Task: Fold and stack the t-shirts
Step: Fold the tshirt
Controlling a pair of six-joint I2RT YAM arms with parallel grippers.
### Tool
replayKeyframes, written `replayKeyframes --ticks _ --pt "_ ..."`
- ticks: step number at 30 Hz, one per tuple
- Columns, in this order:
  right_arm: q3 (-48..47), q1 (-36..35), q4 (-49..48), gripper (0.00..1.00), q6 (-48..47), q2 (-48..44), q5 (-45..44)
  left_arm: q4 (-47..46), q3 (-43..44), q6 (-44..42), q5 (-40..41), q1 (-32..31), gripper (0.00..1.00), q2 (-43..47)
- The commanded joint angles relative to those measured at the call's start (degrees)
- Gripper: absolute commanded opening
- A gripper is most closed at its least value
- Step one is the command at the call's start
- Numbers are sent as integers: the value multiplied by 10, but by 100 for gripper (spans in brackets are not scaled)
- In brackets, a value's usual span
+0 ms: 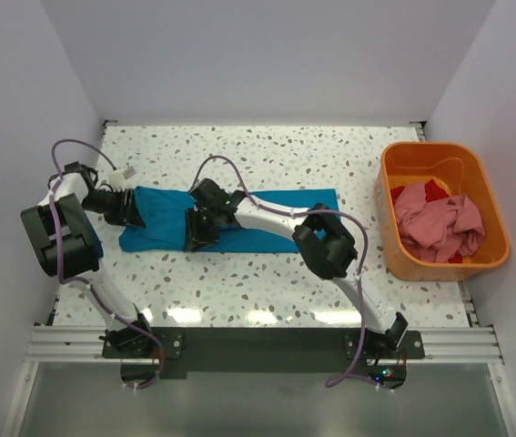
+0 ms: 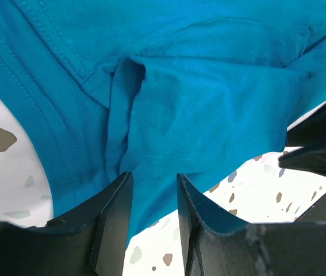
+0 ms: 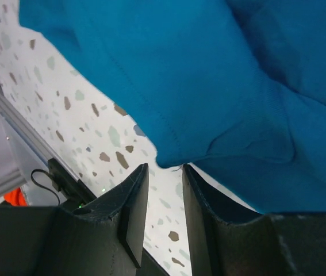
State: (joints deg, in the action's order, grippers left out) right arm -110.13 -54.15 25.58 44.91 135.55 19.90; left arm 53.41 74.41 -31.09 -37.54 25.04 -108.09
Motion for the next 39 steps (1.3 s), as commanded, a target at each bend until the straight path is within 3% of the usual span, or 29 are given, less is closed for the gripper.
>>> replayKeyframes --ticks 1,32,37,39 --pt "-15 1 -10 34 37 15 -21 -10 2 -5 -16 2 41 28" --pt "-16 16 -62 34 91 8 51 -13 3 7 -18 4 42 17" --pt "-5 21 -62 22 99 12 52 -15 7 10 -19 4 42 17" --pt "-5 24 -62 11 99 13 53 -9 11 9 -17 4 42 17"
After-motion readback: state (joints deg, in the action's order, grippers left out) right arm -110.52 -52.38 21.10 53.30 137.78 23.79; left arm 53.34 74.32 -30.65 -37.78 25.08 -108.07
